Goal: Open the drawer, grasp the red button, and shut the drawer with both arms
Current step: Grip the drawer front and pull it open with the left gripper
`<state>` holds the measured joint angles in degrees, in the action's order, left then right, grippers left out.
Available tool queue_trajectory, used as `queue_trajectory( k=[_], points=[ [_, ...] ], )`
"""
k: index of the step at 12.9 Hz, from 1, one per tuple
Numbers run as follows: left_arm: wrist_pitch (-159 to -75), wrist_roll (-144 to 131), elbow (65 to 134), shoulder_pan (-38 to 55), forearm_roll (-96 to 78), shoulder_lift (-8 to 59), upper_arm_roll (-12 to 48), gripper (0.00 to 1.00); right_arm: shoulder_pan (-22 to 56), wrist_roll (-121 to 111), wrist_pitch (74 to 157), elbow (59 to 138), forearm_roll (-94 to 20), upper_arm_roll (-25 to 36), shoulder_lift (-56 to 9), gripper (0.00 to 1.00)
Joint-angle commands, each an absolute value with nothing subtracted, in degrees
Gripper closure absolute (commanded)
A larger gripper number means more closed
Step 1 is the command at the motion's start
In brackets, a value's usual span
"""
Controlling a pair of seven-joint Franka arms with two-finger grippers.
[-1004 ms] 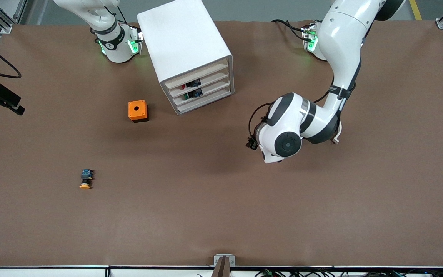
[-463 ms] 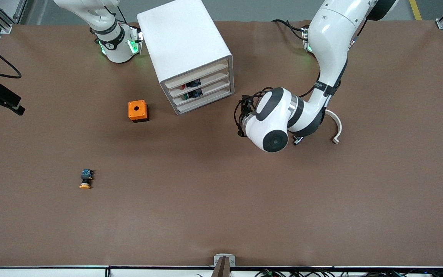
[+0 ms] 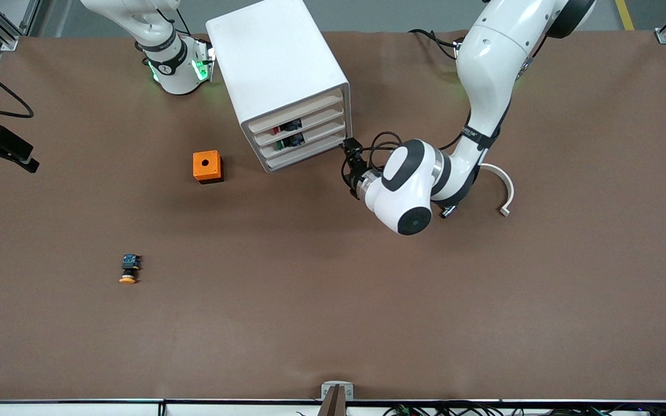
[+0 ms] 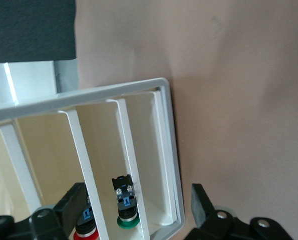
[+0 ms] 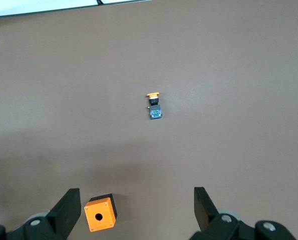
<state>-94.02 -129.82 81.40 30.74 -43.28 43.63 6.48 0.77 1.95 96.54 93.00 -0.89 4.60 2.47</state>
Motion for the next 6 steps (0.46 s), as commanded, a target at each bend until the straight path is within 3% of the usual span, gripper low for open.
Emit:
queue_trajectory(
  k=[1,3,6],
  points=[
    [-92.1,-131.8,80.7,31.9,-48.2,46.0,6.2,0.12,1.2,1.7,95.8,93.3,-0.1,5.0,3.0,0.00],
    [-91.4,-133.1,80.7,32.0,-52.7,46.9,6.2,0.21,1.1,1.7,95.7,93.3,-0.1,5.0,3.0,0.00],
    [-89.1,-136.8,80.5,33.6,-54.9,47.2,6.2,0.27,1.2,1.7,95.7,93.3,-0.1,5.0,3.0,0.00]
  ],
)
